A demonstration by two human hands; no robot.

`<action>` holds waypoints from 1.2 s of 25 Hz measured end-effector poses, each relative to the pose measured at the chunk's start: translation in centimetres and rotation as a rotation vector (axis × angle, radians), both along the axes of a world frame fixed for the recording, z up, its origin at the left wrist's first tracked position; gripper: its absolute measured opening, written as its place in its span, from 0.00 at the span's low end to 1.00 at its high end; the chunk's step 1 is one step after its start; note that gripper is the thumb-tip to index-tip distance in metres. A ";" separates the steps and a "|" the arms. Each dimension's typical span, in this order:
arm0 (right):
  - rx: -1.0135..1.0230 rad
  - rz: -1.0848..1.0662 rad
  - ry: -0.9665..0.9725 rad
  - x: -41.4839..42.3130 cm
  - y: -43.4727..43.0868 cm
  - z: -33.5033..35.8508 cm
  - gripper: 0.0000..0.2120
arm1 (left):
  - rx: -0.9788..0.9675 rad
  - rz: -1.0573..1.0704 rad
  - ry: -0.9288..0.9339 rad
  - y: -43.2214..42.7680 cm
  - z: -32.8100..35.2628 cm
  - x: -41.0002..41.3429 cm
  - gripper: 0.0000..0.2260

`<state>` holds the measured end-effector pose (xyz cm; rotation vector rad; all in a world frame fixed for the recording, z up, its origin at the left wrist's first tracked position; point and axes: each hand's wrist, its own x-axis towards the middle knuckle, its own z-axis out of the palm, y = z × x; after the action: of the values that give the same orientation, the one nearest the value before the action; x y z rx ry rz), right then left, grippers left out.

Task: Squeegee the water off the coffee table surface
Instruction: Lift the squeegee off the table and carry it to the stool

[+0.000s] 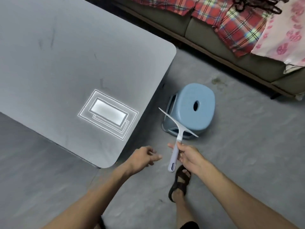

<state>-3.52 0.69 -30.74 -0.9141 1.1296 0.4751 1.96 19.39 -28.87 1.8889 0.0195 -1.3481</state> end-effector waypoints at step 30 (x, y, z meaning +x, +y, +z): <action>-0.703 1.599 -0.368 11.6 -13.2 9.9 0.06 | 0.256 0.115 -0.363 -15.1 9.7 2.3 0.12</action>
<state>8.12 -12.47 -20.80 -2.3653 -0.0476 1.1254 4.22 4.30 -19.21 2.2878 0.1199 -0.9459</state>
